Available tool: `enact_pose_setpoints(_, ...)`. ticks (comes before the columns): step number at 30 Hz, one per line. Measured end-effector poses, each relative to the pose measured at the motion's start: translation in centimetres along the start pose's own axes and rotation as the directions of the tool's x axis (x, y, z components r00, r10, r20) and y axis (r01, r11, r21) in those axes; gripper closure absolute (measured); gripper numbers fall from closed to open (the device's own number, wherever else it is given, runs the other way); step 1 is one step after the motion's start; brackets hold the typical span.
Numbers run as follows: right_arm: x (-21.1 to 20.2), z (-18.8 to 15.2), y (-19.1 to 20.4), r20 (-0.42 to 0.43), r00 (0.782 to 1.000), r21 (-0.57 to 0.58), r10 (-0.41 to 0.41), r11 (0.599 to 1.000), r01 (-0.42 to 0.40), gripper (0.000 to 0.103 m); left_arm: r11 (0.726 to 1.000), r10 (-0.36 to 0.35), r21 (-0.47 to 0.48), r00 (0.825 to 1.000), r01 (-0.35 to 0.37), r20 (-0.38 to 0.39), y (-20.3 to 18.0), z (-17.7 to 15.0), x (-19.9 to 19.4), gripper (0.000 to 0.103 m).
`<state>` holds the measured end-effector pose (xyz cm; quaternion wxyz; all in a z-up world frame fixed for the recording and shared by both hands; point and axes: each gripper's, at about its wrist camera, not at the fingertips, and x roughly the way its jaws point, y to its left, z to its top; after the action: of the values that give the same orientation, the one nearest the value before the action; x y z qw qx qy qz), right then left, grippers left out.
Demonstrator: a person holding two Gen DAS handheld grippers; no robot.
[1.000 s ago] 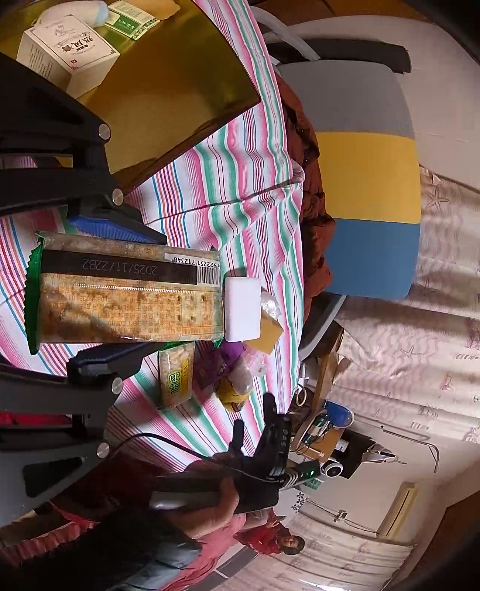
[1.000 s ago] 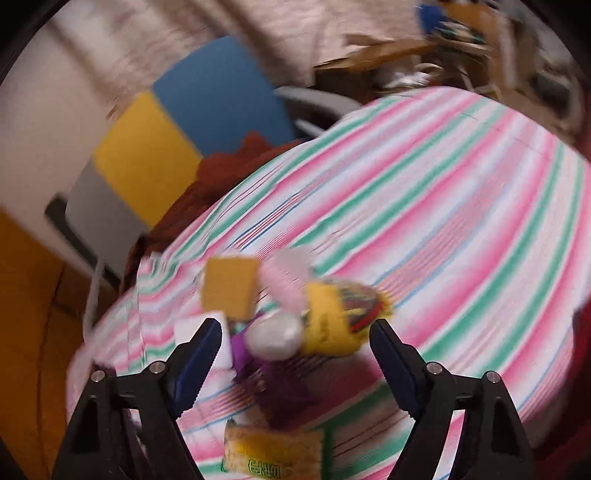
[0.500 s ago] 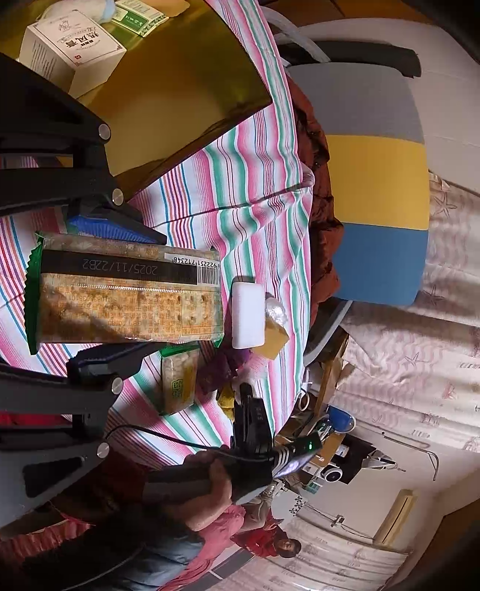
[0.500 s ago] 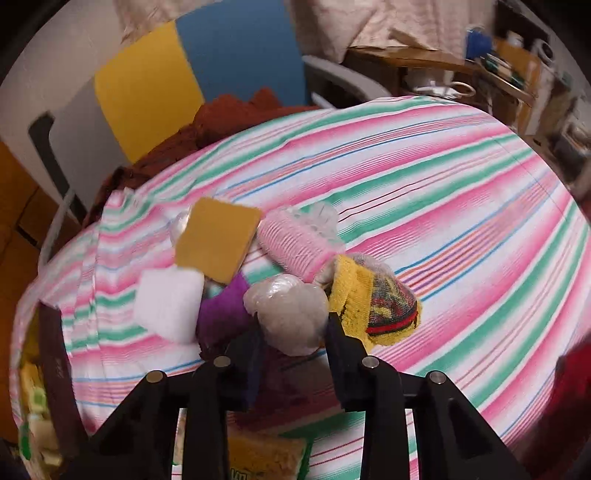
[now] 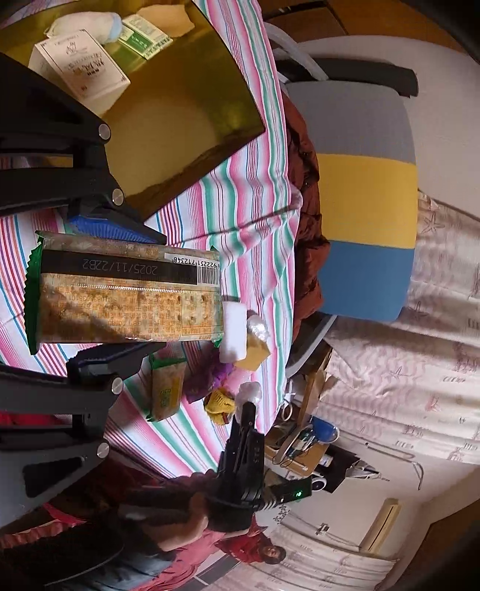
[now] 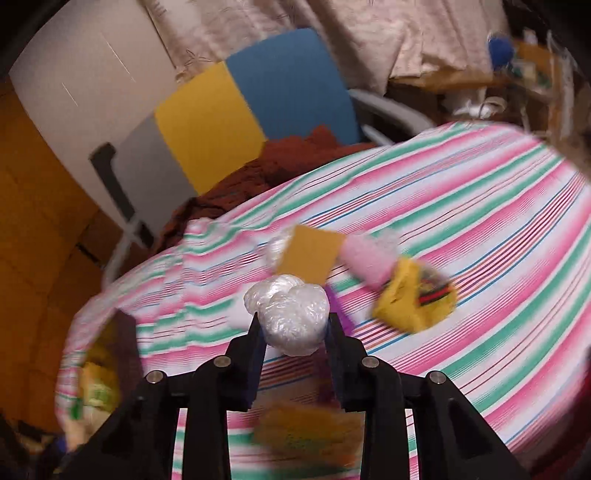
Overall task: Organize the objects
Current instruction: 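Place the cracker packet and plastic bag into the gold tray, opening both grippers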
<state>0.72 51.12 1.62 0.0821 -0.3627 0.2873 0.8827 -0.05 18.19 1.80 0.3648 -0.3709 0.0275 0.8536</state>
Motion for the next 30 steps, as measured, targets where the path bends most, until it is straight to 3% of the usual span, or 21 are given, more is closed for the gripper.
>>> enact_pose_setpoints(1, -0.2, -0.2, 0.6, -0.005, 0.998, 0.011, 0.057, 0.998, -0.057, 0.072, 1.0, 0.008, -0.002, 1.0, -0.007, 0.008, 0.3, 0.0, -0.4, 0.055)
enact_pose_setpoints(9, 1.4, -2.8, 9.1, -0.104, 0.978, -0.151, 0.179, 0.969, -0.194, 0.072, 0.993, 0.081, -0.091, 0.996, -0.077, 0.041, 4.0, 0.1, -2.2, 0.055)
enact_pose_setpoints(15, 3.2, -5.6, 16.9, -0.214, 0.942, -0.275, 0.259, 0.909, -0.313, 0.072, 0.966, 0.178, -0.204, 0.981, -0.161, 0.07, 9.4, 0.6, -3.9, 0.055)
enact_pose_setpoints(19, 5.0, -7.3, 21.5, -0.276, 0.923, -0.324, 0.269, 0.878, -0.353, 0.071, 0.934, 0.258, -0.272, 0.963, -0.23, 0.072, 13.7, 1.6, -4.4, 0.055)
enact_pose_setpoints(22, 6.5, -8.4, 24.5, -0.303, 0.911, -0.337, 0.282, 0.862, -0.379, 0.063, 0.911, 0.309, -0.309, 0.948, -0.274, 0.07, 16.6, 2.5, -4.3, 0.048)
enact_pose_setpoints(25, 7.1, -9.4, 26.4, -0.318, 0.904, -0.358, 0.285, 0.847, -0.393, 0.043, 0.898, 0.318, -0.336, 0.947, -0.283, 0.052, 18.5, 3.0, -4.2, 0.031)
enact_pose_setpoints(26, 7.1, -9.7, 26.9, -0.321, 0.904, -0.369, 0.284, 0.841, -0.395, 0.036, 0.892, 0.328, -0.344, 0.943, -0.293, 0.049, 18.9, 3.0, -4.3, 0.03)
enact_pose_setpoints(30, 6.7, -11.0, 27.3, -0.328, 0.908, -0.417, 0.262, 0.822, -0.388, 0.03, 0.878, 0.351, -0.365, 0.935, -0.31, 0.051, 19.4, 2.4, -5.2, 0.03)
